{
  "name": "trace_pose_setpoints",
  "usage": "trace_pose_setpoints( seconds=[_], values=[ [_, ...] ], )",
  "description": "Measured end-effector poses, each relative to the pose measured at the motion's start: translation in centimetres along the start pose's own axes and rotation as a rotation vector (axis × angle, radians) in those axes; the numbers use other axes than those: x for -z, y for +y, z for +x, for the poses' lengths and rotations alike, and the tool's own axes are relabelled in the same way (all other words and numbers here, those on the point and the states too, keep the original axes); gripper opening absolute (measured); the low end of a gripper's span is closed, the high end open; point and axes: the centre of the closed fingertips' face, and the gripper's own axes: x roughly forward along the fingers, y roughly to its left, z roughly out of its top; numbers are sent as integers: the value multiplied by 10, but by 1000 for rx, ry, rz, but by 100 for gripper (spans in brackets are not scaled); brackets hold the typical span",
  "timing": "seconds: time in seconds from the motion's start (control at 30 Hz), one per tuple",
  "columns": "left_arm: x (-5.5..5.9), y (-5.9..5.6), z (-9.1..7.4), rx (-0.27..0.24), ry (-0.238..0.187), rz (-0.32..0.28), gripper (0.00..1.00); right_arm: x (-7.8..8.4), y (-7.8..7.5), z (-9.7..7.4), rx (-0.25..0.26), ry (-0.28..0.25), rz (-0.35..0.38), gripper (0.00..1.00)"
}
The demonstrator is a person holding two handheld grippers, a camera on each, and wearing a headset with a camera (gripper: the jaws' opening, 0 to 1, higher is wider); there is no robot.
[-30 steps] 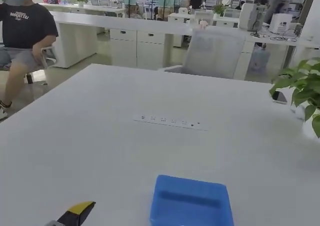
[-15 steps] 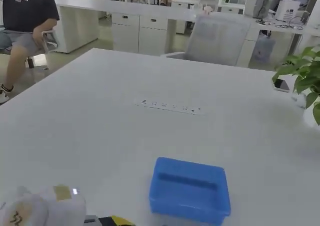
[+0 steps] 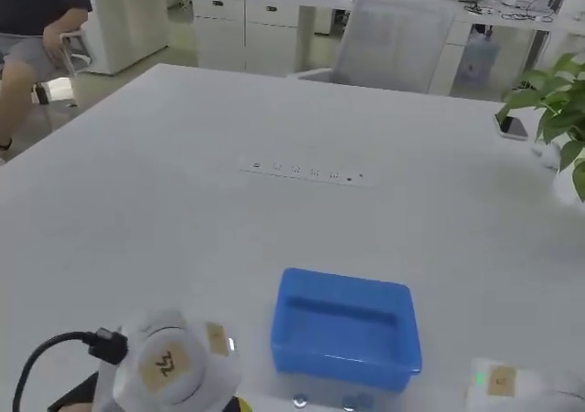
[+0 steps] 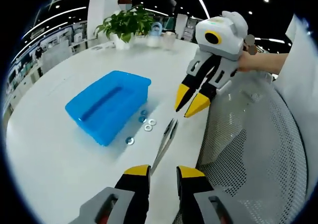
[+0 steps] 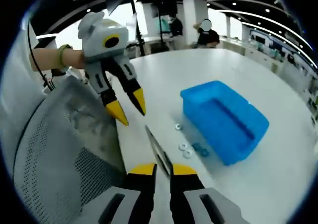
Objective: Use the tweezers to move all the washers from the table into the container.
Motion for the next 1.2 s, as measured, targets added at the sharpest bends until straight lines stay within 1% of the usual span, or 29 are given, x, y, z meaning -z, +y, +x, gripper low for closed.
trace_pose_setpoints(
  seconds=[0.07, 0.1, 0.13, 0.2, 0.27, 0.33, 0.47, 0.57, 0.6, 0.73, 0.8, 0.83, 0.87, 0.9, 0.93, 1.0, 1.2],
  values=[
    [2, 2, 4, 5, 20, 17, 16, 1, -1, 6, -10, 25, -24, 7],
    [4, 3, 6, 9, 35, 35, 16, 1, -2, 7, -12, 31, -32, 7],
    [4, 4, 7, 10, 35, 44, 16, 1, -2, 10, -21, 44, -46, 7],
    [6, 5, 10, 23, 58, 77, 16, 1, -3, 15, -35, 66, -76, 7],
    [8, 8, 12, 16, 76, 105, 14, 3, -3, 18, -44, 88, -100, 7],
    [10, 9, 14, 22, 88, 112, 11, 3, -4, 20, -47, 96, -112, 7],
    [12, 10, 15, 29, 103, 128, 9, 5, -3, 25, -75, 123, -138, 7],
    [16, 13, 16, 19, 138, 171, 8, 6, -3, 28, -81, 142, -159, 7],
    [16, 13, 17, 19, 142, 179, 8, 6, -3, 29, -82, 143, -163, 7],
    [16, 13, 19, 24, 148, 192, 5, 6, -3, 31, -92, 146, -175, 8],
    [17, 13, 21, 23, 154, 209, 3, 5, -3, 31, -94, 143, -179, 8],
    [16, 11, 22, 29, 149, 226, 2, 5, -3, 31, -96, 140, -182, 9],
    [14, 9, 23, 40, 136, 244, 0, 5, -4, 31, -96, 142, -186, 8],
    [15, 9, 23, 40, 144, 236, 0, 5, -5, 32, -96, 143, -189, 8],
    [15, 9, 23, 36, 148, 247, 0, 5, -4, 32, -99, 144, -191, 8],
    [17, 8, 24, 40, 161, 251, 0, 5, -4, 32, -103, 139, -191, 8],
    [15, 6, 25, 39, 144, 249, 0, 10, 0, 33, -110, 153, -206, 11]
  ],
)
